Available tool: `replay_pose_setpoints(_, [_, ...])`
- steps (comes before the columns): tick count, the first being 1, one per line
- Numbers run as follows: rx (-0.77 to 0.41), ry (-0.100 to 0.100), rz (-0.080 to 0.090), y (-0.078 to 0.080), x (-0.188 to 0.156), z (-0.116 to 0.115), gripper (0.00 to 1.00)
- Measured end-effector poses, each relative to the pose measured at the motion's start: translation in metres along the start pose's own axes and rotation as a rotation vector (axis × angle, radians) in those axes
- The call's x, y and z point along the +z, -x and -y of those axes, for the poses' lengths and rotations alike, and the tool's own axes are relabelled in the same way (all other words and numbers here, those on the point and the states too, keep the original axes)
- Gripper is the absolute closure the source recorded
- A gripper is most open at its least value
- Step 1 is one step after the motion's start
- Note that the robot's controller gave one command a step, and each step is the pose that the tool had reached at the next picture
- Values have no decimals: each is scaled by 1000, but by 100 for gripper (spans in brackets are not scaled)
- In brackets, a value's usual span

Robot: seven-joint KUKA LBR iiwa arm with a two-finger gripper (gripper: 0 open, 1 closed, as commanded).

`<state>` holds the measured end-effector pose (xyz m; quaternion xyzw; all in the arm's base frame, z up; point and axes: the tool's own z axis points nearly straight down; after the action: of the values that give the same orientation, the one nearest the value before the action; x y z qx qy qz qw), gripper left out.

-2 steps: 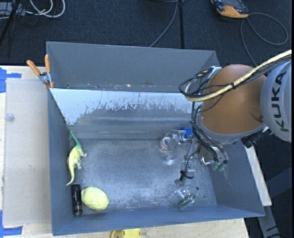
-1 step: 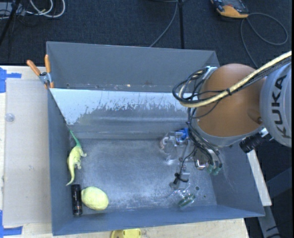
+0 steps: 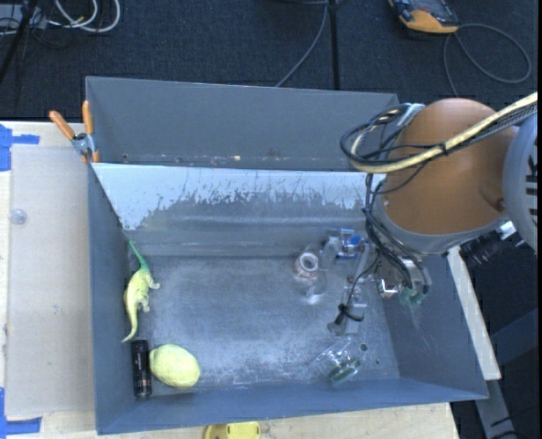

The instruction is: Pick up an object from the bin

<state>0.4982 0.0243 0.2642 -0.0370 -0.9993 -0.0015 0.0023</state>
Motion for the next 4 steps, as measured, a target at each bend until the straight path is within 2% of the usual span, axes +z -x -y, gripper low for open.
replay_pose_setpoints(1, [-41, -4, 0, 6, 31, 35, 0])
replay_pose_setpoints(2, [-71, -1, -1, 0, 76, 67, 0])
replay_pose_setpoints(3, [-162, -4, 0, -11, 128, 93, 0])
replay_pose_setpoints(4, [-170, -4, -5, -16, 140, 100, 0])
